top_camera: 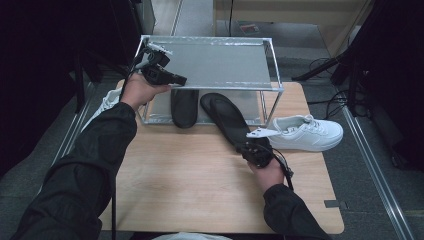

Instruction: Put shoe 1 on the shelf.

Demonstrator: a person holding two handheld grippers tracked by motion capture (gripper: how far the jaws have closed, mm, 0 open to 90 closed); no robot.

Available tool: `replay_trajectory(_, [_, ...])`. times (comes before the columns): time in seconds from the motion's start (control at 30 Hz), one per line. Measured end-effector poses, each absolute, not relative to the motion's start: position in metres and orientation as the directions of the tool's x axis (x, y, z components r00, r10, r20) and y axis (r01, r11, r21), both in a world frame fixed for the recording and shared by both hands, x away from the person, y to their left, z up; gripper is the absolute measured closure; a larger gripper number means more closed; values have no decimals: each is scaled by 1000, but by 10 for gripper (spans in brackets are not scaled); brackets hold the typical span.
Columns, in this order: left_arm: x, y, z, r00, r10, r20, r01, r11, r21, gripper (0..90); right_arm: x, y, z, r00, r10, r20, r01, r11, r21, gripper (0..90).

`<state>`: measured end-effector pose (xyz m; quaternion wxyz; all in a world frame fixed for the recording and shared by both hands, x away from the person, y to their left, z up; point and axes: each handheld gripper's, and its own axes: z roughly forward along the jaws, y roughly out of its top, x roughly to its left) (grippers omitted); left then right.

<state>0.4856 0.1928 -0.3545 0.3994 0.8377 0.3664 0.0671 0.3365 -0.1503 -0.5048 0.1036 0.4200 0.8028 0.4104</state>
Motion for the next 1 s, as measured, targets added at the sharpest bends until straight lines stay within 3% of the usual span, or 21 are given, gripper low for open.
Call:
replay_trajectory(0.53, [485, 198, -360, 730, 652, -206, 550, -380, 744, 890, 340, -194, -517, -535, 832, 144, 623, 274, 732, 900])
replay_trajectory(1.0, [485, 197, -360, 725, 658, -206, 553, -375, 744, 889, 358, -179, -528, -497, 856, 143, 652, 260, 712, 900])
